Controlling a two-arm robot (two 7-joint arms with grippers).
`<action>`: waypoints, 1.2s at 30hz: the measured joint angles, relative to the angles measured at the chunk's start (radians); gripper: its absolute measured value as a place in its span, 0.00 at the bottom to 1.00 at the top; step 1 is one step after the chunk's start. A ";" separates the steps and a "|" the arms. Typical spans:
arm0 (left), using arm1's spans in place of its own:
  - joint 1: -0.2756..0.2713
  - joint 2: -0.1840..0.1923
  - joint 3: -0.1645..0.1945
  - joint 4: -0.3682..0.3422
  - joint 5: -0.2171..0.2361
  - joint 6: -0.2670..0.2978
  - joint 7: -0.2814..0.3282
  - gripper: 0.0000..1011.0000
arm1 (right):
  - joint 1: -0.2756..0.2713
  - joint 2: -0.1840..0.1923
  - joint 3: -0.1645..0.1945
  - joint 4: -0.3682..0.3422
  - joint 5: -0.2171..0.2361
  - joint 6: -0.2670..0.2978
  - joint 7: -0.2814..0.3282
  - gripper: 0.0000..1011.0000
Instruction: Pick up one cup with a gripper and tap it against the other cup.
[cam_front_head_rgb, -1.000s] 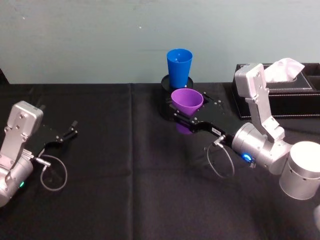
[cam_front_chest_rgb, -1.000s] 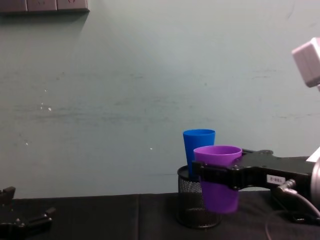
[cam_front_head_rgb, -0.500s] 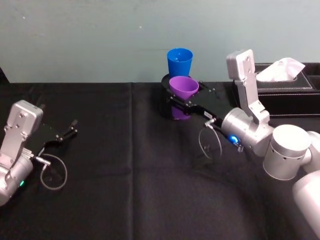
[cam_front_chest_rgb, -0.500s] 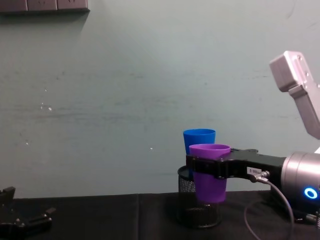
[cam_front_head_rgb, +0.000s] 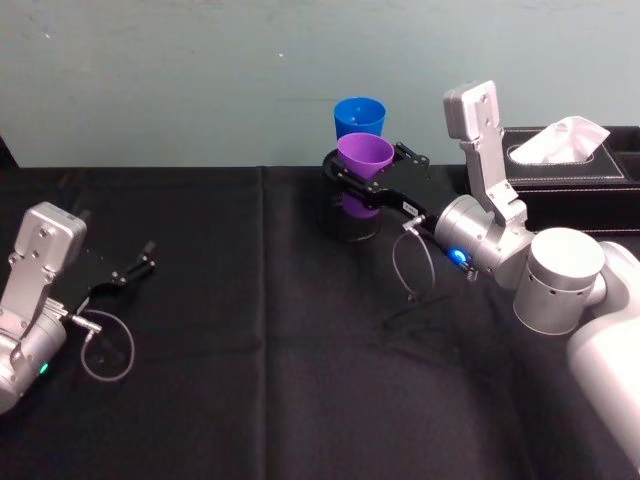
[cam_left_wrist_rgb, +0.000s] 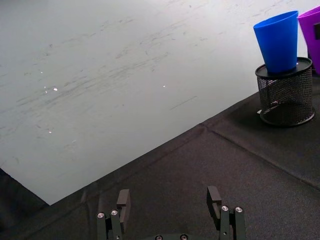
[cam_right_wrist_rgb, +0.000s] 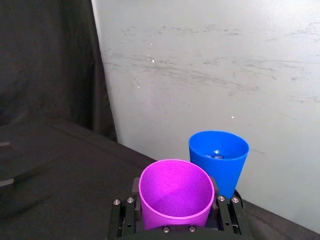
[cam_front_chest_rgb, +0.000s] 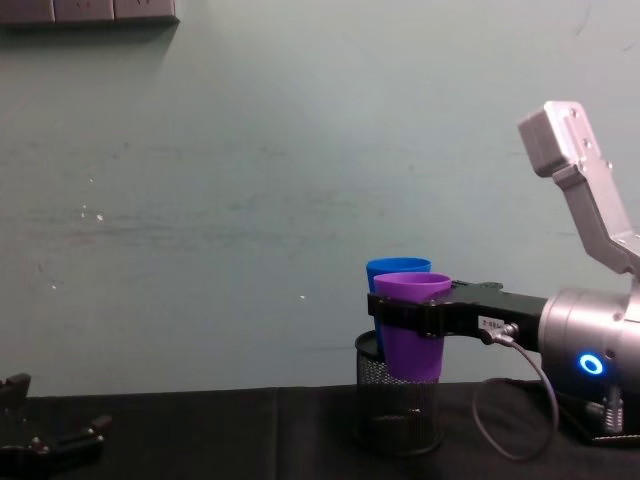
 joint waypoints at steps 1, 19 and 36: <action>0.000 0.000 0.000 0.000 0.000 0.000 0.000 0.99 | 0.004 -0.003 0.000 0.007 -0.001 -0.002 0.001 0.73; 0.000 0.000 0.000 0.000 0.000 0.000 0.000 0.99 | 0.092 -0.054 0.010 0.153 -0.026 -0.046 0.009 0.73; 0.000 0.000 0.000 0.000 0.000 0.000 0.000 0.99 | 0.122 -0.075 0.031 0.196 -0.034 -0.061 0.012 0.73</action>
